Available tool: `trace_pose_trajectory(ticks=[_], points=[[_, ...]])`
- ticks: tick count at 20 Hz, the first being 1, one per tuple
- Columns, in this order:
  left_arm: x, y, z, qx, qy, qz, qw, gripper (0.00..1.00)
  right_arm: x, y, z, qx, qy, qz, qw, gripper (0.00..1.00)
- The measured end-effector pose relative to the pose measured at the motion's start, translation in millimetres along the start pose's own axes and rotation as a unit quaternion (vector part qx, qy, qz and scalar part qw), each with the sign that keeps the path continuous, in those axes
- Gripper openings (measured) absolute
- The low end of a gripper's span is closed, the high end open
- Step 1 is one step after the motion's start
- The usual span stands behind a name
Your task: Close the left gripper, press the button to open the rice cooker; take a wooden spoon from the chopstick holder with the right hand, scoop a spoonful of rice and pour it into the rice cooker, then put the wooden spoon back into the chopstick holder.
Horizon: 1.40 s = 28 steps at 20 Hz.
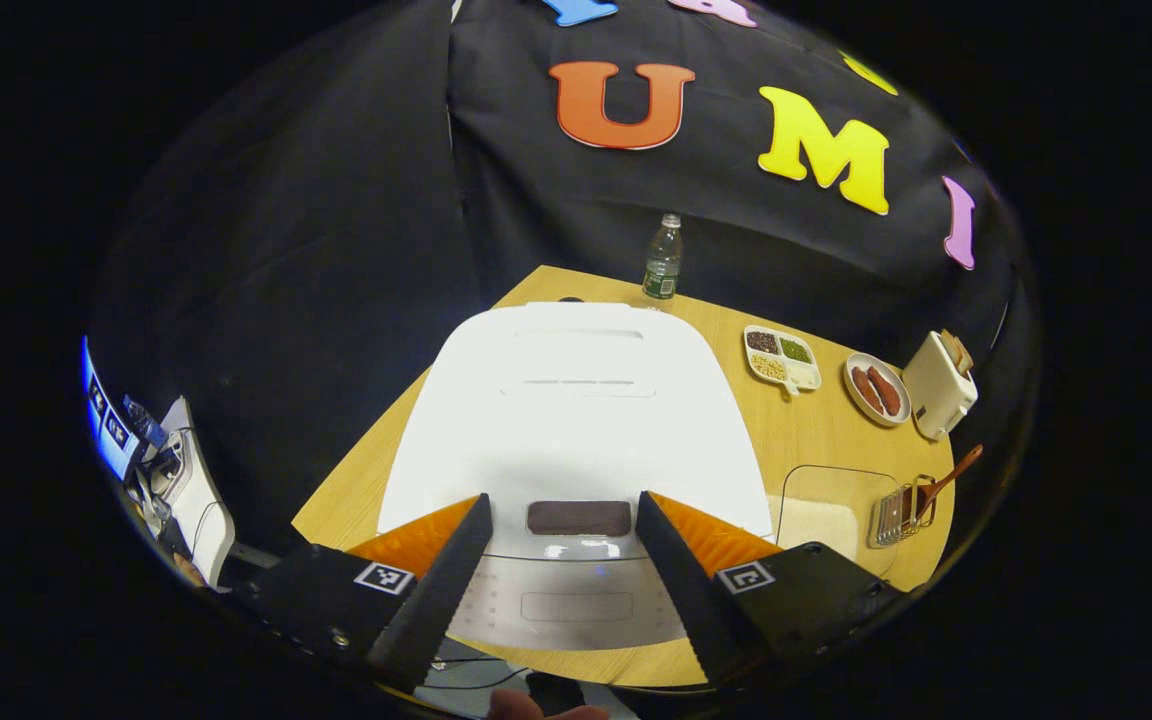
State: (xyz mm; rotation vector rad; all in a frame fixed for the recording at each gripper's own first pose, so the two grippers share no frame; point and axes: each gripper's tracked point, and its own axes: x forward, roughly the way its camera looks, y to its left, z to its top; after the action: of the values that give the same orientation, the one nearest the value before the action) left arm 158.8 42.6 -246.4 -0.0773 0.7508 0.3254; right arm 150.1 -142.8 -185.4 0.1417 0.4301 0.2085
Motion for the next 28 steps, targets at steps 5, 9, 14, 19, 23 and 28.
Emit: trace_pose_trajectory(ticks=[5, 9, 14, 19, 23, 28], points=[[-37.1, -9.0, 51.6, -0.014, -0.103, -0.024, 0.994, 0.94, -6.5, 0.3, 12.6, -0.009, -0.018, -0.014, 1.0, 1.0], [-118.7, -24.2, 89.0, -0.032, -0.2, -0.066, 0.977, 0.94, -35.3, 18.6, 34.5, -0.027, -0.062, -0.031, 0.997, 1.0], [-240.0, -14.3, 90.9, 0.002, -0.312, -0.104, 0.944, 0.93, -110.2, 75.9, 53.9, -0.053, -0.128, -0.032, 0.99, 1.0], [-320.0, -9.9, 42.9, 0.019, -0.334, -0.163, 0.928, 0.93, -211.7, 124.9, 55.9, -0.07, -0.179, -0.076, 0.979, 0.99], [-363.4, -14.8, 8.9, 0.031, -0.344, -0.193, 0.918, 0.94, -272.8, 145.1, 45.0, -0.065, -0.196, -0.091, 0.974, 0.99], [-401.3, -33.3, -20.2, 0.037, -0.356, -0.206, 0.911, 0.94, -315.0, 149.0, 34.4, -0.068, -0.214, -0.099, 0.97, 0.99]])
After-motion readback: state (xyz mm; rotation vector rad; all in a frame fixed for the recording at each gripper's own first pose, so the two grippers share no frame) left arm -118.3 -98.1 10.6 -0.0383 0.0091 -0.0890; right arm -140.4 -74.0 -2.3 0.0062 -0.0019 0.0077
